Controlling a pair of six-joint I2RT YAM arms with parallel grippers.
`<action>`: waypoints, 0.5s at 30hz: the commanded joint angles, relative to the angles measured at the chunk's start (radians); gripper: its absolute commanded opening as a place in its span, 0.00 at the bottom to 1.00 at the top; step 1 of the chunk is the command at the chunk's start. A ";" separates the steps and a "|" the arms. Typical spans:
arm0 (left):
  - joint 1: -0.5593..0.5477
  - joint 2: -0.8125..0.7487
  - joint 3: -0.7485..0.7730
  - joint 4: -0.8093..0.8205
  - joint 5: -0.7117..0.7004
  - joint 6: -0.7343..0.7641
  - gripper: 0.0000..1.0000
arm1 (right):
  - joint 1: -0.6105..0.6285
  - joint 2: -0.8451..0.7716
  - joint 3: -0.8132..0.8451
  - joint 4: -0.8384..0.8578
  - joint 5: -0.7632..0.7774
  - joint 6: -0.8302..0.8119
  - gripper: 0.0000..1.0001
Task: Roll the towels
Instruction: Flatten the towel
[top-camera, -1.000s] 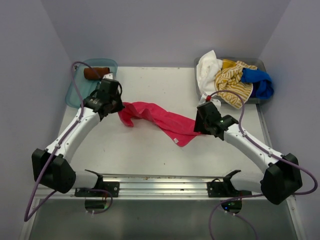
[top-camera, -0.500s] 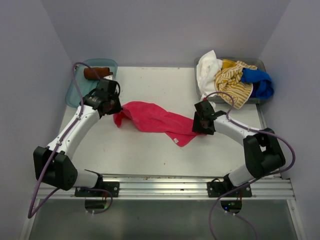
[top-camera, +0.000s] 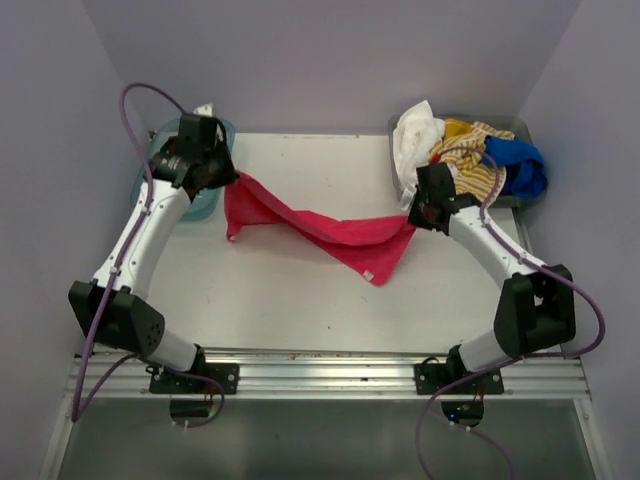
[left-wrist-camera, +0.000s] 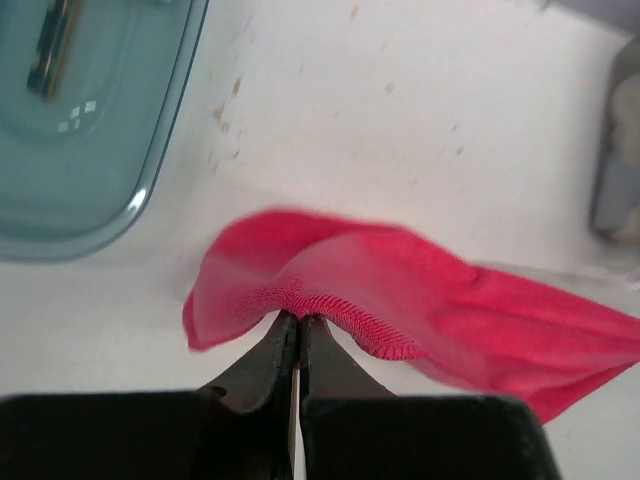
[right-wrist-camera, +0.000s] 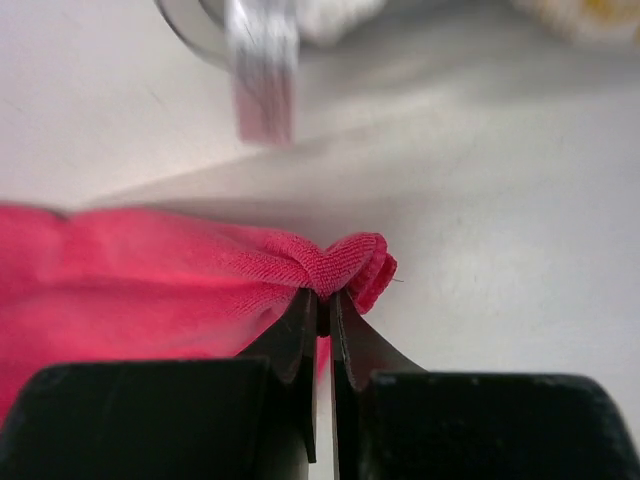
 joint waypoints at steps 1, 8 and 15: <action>0.015 0.130 0.280 0.004 0.023 0.043 0.00 | -0.053 -0.086 0.236 -0.045 0.003 -0.049 0.00; 0.155 0.257 0.758 -0.037 0.268 -0.010 0.00 | -0.086 -0.112 0.523 -0.149 -0.007 -0.049 0.00; 0.199 0.079 0.372 0.059 0.310 0.010 0.00 | -0.086 -0.279 0.349 -0.175 -0.021 -0.020 0.00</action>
